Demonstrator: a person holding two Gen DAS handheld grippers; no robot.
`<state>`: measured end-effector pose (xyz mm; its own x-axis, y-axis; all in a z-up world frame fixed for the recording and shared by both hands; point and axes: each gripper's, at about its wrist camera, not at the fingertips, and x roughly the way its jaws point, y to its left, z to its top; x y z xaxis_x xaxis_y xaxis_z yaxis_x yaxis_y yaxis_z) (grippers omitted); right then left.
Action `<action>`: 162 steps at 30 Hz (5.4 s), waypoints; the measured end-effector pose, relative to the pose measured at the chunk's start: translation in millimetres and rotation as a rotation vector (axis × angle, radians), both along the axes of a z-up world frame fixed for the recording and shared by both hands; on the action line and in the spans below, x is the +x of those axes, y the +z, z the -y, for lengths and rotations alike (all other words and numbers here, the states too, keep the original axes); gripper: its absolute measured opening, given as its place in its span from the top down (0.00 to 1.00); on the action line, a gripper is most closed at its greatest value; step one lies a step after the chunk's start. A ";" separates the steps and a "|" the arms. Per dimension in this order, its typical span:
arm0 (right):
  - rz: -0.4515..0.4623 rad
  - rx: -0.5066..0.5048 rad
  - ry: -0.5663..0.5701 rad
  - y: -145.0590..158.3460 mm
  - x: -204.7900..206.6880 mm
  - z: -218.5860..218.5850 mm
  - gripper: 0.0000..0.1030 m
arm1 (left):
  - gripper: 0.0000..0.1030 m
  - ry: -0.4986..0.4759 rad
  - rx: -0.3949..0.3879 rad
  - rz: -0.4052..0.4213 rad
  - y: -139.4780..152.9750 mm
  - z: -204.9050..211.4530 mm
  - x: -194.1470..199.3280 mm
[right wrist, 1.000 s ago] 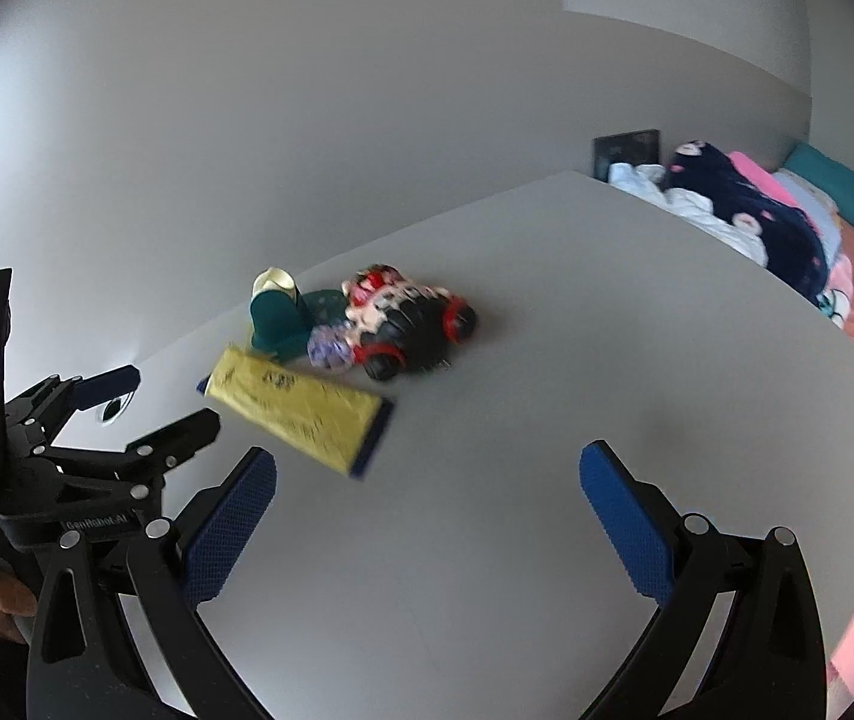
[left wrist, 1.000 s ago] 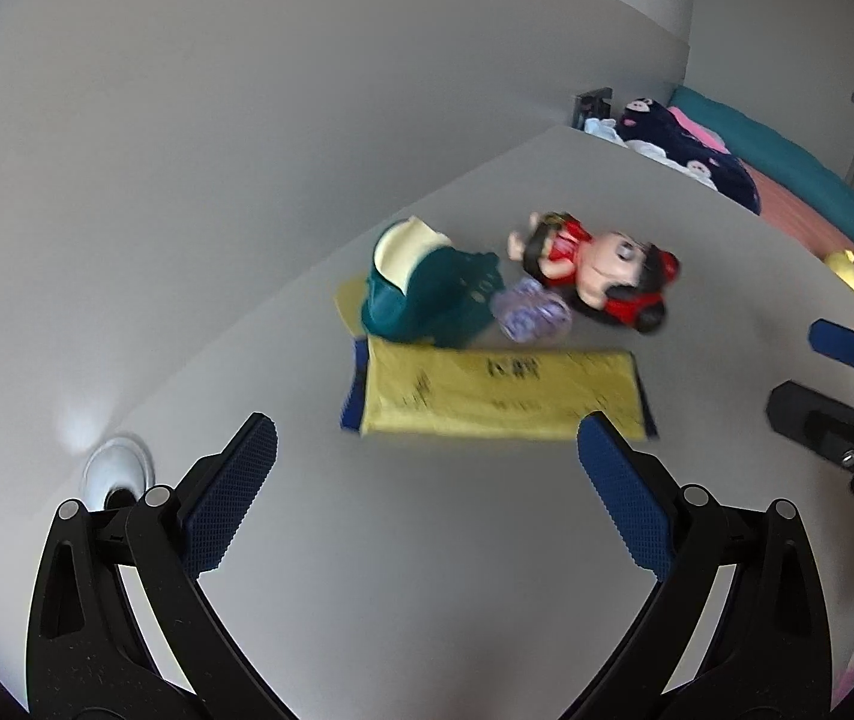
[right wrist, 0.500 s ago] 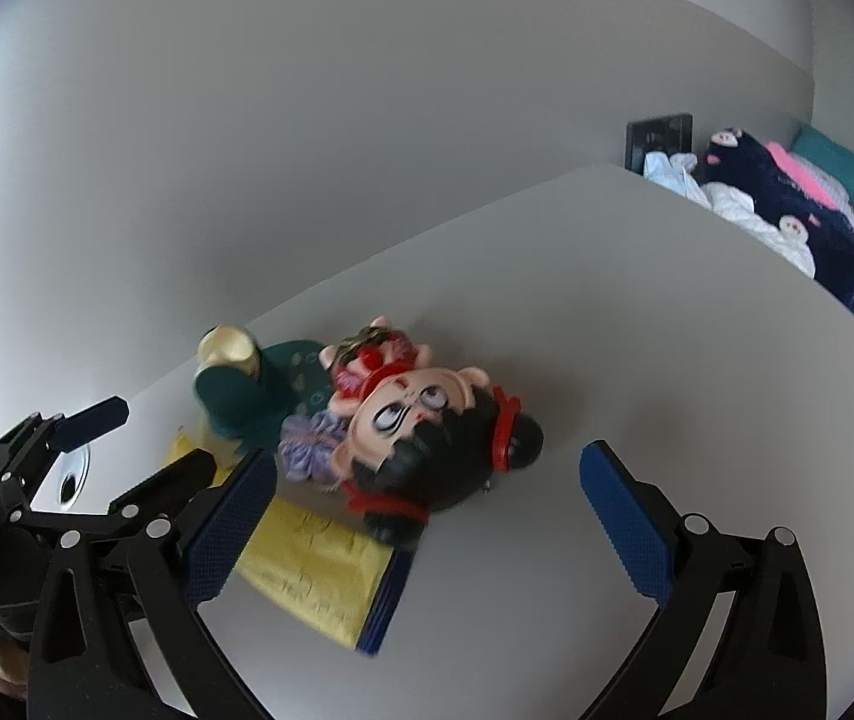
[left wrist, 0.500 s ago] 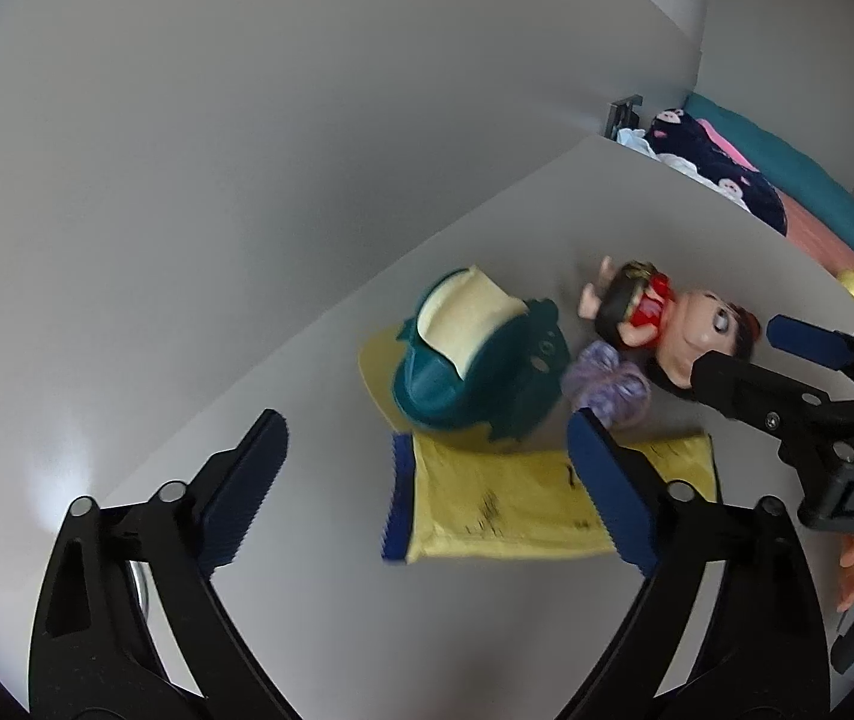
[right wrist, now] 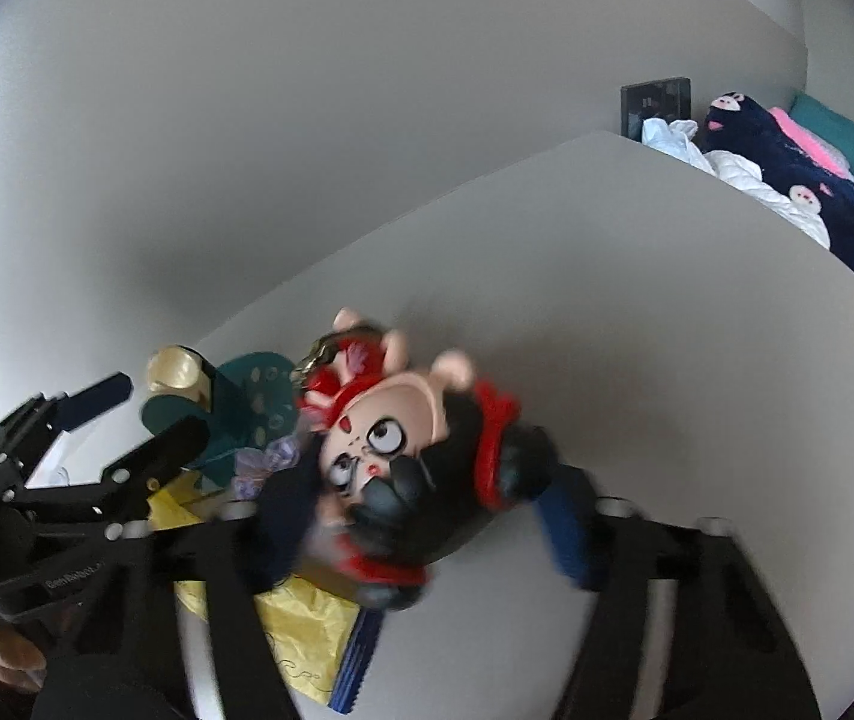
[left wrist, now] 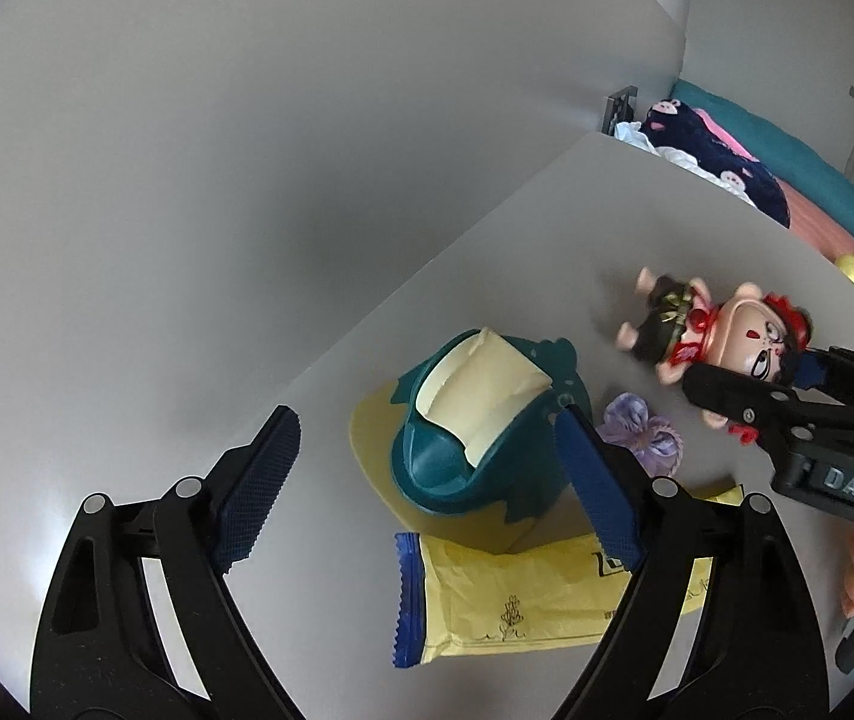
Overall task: Collect trash
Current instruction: 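Grasp the red-black doll figure with the right gripper while the left grasps the teal-cream toy, then carry the doll and teal toy over the bin and open both grippers, then move both open grippers back over the desk toward the yellow packet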
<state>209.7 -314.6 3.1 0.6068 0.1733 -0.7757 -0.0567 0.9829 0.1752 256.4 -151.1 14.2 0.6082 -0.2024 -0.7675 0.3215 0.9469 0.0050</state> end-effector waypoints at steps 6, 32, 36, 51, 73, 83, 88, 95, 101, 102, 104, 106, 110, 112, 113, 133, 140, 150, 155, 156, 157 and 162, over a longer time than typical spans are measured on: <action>0.005 0.054 -0.017 -1.5 -0.6 9.6 0.45 | 0.18 -0.025 0.008 0.005 -0.6 6.0 5.7; 0.099 0.121 -0.102 52.2 -41.1 53.6 0.45 | 0.54 -0.027 -0.129 0.099 65.1 3.2 -20.9; 0.122 0.121 -0.132 67.3 -70.6 70.8 0.45 | 0.54 -0.061 -0.126 0.110 77.9 22.3 -46.7; 0.161 0.121 -0.304 77.6 -224.9 166.3 0.45 | 0.54 -0.262 -0.129 0.058 71.9 130.6 -184.5; 0.139 0.145 -0.580 10.8 -436.9 263.1 0.45 | 0.54 -0.591 -0.065 -0.067 -2.4 272.4 -364.7; 0.098 0.143 -0.672 -23.2 -507.1 279.0 0.45 | 0.54 -0.711 0.000 -0.115 -38.5 305.0 -421.6; 0.073 0.156 -0.703 -38.6 -527.5 281.5 0.45 | 0.54 -0.753 0.033 -0.128 -50.6 311.4 -442.1; 0.044 0.084 -0.785 -43.8 -532.6 288.2 0.02 | 0.06 -0.785 0.095 -0.070 -56.1 313.7 -464.8; 0.076 0.054 -0.789 -38.0 -532.1 293.5 0.02 | 0.06 -0.757 0.089 -0.090 -57.2 312.7 -457.3; 0.074 0.051 -0.788 -38.4 -532.5 294.4 0.02 | 0.06 -0.752 0.087 -0.094 -57.3 312.1 -455.7; 0.072 0.052 -0.786 -39.8 -531.4 294.6 0.02 | 0.06 -0.748 0.086 -0.096 -57.8 310.5 -453.7; 0.066 0.051 -0.784 -41.0 -529.4 294.0 0.02 | 0.06 -0.743 0.082 -0.097 -57.0 307.5 -452.6; 0.060 0.048 -0.775 -42.4 -523.9 291.2 0.02 | 0.06 -0.731 0.072 -0.106 -56.0 303.3 -448.3; 0.065 0.046 -0.766 -41.6 -521.0 289.0 0.02 | 0.06 -0.727 0.071 -0.105 -56.2 301.1 -446.2; 0.072 0.044 -0.759 -40.5 -519.3 287.8 0.02 | 0.06 -0.724 0.070 -0.105 -55.9 300.7 -444.9; 0.169 0.067 -0.453 12.9 -420.3 217.9 0.02 | 0.06 -0.568 -0.117 -0.156 -15.3 221.1 -367.4; 0.184 0.091 -0.359 32.1 -379.5 187.9 0.02 | 0.06 -0.551 -0.122 -0.127 11.6 198.9 -352.9; 0.188 0.082 -0.261 53.0 -331.4 155.7 0.02 | 0.06 -0.379 -0.104 -0.056 37.0 126.3 -287.6; 0.161 0.076 -0.209 52.5 -302.8 133.9 0.02 | 0.06 -0.311 -0.095 -0.044 40.8 89.1 -249.8; 0.157 0.076 -0.200 52.4 -298.1 130.7 0.02 | 0.06 -0.302 -0.098 -0.048 40.6 83.1 -243.7; 0.153 0.077 -0.190 52.2 -292.2 126.6 0.02 | 0.06 -0.290 -0.098 -0.047 40.6 75.4 -236.5; 0.124 0.074 -0.142 49.9 -261.3 107.3 0.02 | 0.06 -0.253 -0.087 -0.042 39.9 50.0 -201.9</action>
<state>-51.6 -421.9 53.0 0.7196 0.1327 -0.6816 0.0556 0.9674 0.2471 54.5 -201.1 54.1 0.4981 -0.4101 -0.7640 0.5461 0.8328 -0.0909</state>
